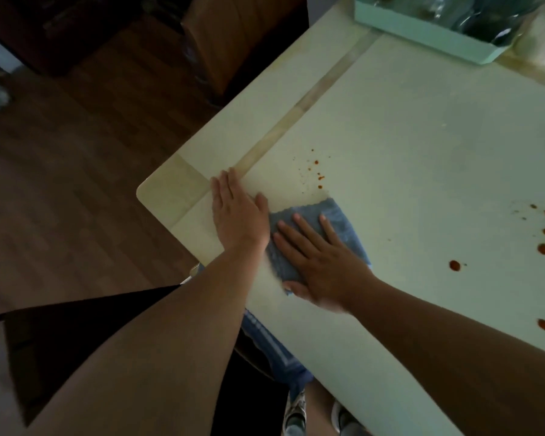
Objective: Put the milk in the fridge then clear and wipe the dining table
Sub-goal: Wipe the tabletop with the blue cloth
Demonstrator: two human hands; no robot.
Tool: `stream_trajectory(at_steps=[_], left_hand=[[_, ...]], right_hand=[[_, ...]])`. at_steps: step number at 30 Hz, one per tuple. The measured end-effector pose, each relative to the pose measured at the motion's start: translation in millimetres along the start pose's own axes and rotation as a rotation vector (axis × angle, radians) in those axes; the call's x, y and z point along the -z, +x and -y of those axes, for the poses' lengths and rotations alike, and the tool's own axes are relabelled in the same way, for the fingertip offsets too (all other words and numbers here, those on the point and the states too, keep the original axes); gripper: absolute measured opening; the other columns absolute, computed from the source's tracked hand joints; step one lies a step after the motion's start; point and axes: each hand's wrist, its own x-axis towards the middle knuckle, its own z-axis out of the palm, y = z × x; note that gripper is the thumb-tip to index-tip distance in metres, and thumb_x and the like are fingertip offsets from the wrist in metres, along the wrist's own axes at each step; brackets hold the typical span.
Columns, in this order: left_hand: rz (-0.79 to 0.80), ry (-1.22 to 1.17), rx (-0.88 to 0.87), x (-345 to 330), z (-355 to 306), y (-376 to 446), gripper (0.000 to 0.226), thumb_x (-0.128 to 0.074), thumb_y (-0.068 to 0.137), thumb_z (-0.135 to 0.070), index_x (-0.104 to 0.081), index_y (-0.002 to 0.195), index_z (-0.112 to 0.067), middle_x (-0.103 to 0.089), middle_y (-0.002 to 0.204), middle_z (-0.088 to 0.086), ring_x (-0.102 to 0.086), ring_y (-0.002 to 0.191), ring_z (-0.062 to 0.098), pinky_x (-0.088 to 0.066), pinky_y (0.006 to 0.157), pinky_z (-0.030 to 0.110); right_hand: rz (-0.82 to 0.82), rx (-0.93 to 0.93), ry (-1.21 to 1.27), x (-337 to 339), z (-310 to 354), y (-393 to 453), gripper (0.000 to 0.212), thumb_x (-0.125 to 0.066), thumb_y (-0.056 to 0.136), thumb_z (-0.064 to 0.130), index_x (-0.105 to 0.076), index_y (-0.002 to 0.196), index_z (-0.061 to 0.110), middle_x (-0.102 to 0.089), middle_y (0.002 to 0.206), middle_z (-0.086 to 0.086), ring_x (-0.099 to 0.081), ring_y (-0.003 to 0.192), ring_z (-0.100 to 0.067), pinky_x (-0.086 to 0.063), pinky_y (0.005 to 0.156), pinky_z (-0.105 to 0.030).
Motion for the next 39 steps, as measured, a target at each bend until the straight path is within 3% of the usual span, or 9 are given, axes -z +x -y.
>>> stream_trajectory(at_steps=[7,12,15,19,27,34,39], left_hand=[[-0.032,0.006,0.030,-9.7,4.1,10.7,0.069,-0.031,0.099,-0.052,-0.014,0.157,-0.019,-0.012,0.164,-0.001,-0.003,0.151,0.014,-0.002,0.122,0.033],[-0.034,0.012,0.038,-9.4,3.4,12.6,0.072,-0.022,0.096,-0.058,-0.019,0.156,-0.018,-0.016,0.164,-0.001,-0.006,0.151,0.016,-0.004,0.124,0.039],[-0.074,0.046,0.024,-11.2,1.4,12.8,0.072,-0.015,0.095,-0.058,-0.024,0.155,-0.019,-0.021,0.162,0.000,-0.011,0.151,0.018,-0.009,0.123,0.039],[-0.101,0.064,0.032,-13.8,0.8,13.7,0.067,-0.011,0.097,-0.052,-0.028,0.153,-0.020,-0.025,0.161,0.001,-0.014,0.150,0.018,-0.011,0.123,0.039],[-0.136,0.101,0.027,-18.9,1.6,14.6,0.063,-0.016,0.097,-0.046,-0.032,0.152,-0.020,-0.031,0.159,0.003,-0.019,0.149,0.020,-0.016,0.122,0.039],[-0.095,0.145,0.029,-19.7,2.6,15.3,0.061,-0.020,0.098,-0.045,-0.024,0.155,-0.022,-0.023,0.162,0.001,-0.012,0.150,0.018,-0.014,0.122,0.041],[-0.088,0.152,0.032,-19.7,0.8,12.7,0.060,-0.021,0.098,-0.043,-0.022,0.155,-0.022,-0.022,0.162,0.002,-0.012,0.150,0.020,-0.013,0.122,0.041]], right_hand=[[-0.029,-0.039,0.033,8.0,-10.6,31.6,0.081,-0.029,0.094,0.065,-0.012,0.158,0.019,-0.008,0.165,-0.004,0.005,0.152,-0.028,0.001,0.114,-0.069],[-0.047,-0.031,0.127,21.9,-24.1,68.0,0.080,-0.021,0.093,0.065,0.002,0.158,0.023,0.004,0.166,0.001,0.016,0.151,-0.022,0.009,0.117,-0.061],[-0.088,0.047,0.132,21.2,-43.3,78.3,0.078,-0.025,0.091,0.063,-0.011,0.158,0.026,-0.013,0.165,0.003,0.001,0.153,-0.019,-0.002,0.120,-0.056],[-0.100,0.105,0.042,20.9,-54.8,96.4,0.074,-0.024,0.091,0.065,-0.012,0.157,0.031,-0.016,0.164,0.002,0.000,0.152,-0.031,-0.001,0.114,-0.068],[-0.137,-0.124,0.029,30.3,-67.5,140.7,0.073,-0.006,0.093,0.068,-0.008,0.157,0.032,-0.003,0.166,0.004,0.011,0.150,-0.037,0.010,0.110,-0.070],[-0.196,-0.420,0.069,29.5,-84.5,141.5,0.075,-0.015,0.093,0.066,-0.009,0.157,0.028,0.000,0.166,-0.003,0.009,0.149,-0.043,0.004,0.108,-0.073],[-0.212,-0.435,0.110,21.9,-78.2,101.9,0.076,-0.017,0.094,0.064,-0.010,0.158,0.022,-0.002,0.166,-0.007,0.006,0.150,-0.040,0.003,0.111,-0.070]])
